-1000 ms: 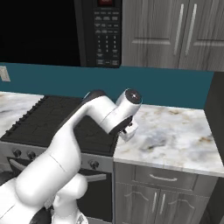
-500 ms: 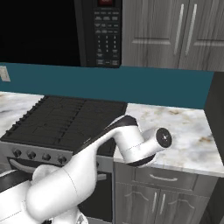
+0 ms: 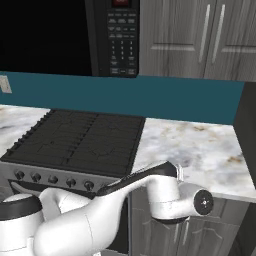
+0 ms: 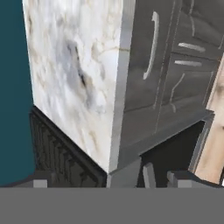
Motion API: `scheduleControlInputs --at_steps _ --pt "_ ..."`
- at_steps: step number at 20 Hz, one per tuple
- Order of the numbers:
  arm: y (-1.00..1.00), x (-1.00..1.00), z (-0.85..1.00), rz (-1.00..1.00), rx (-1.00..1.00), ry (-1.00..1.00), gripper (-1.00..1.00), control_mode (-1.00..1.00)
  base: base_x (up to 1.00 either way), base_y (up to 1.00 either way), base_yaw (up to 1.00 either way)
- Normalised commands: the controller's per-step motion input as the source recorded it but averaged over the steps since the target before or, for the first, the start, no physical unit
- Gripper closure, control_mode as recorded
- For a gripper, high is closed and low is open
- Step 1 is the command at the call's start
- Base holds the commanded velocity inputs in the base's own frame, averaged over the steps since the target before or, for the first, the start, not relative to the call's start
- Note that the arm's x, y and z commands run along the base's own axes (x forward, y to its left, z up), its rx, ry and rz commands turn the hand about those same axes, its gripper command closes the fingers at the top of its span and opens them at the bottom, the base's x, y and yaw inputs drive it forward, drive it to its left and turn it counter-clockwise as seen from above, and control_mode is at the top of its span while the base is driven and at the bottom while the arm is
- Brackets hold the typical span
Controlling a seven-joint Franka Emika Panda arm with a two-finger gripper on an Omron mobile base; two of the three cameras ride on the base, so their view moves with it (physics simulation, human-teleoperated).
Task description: Take the pizza cutter from the drawer on the right and place it on the dining counter for cutting.
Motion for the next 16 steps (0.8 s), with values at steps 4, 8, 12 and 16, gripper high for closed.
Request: scheduleControlInputs --at_steps 4,8,12,16 --pt "-0.31 -0.07 -0.74 -0.32 0.11 0.0 -1.0 -1.0 0.0 0.0 0.0" --pt "-0.32 0.0 -0.79 -0.25 0.11 0.0 -1.0 -1.0 0.0 0.0 0.0" --pt "-0.25 0.0 -0.72 -0.21 0.06 -0.04 -1.0 -1.0 0.0 0.0 0.0" --pt "-0.19 0.03 -0.64 -0.15 0.06 -0.07 -1.0 -1.0 0.0 0.0 0.0"
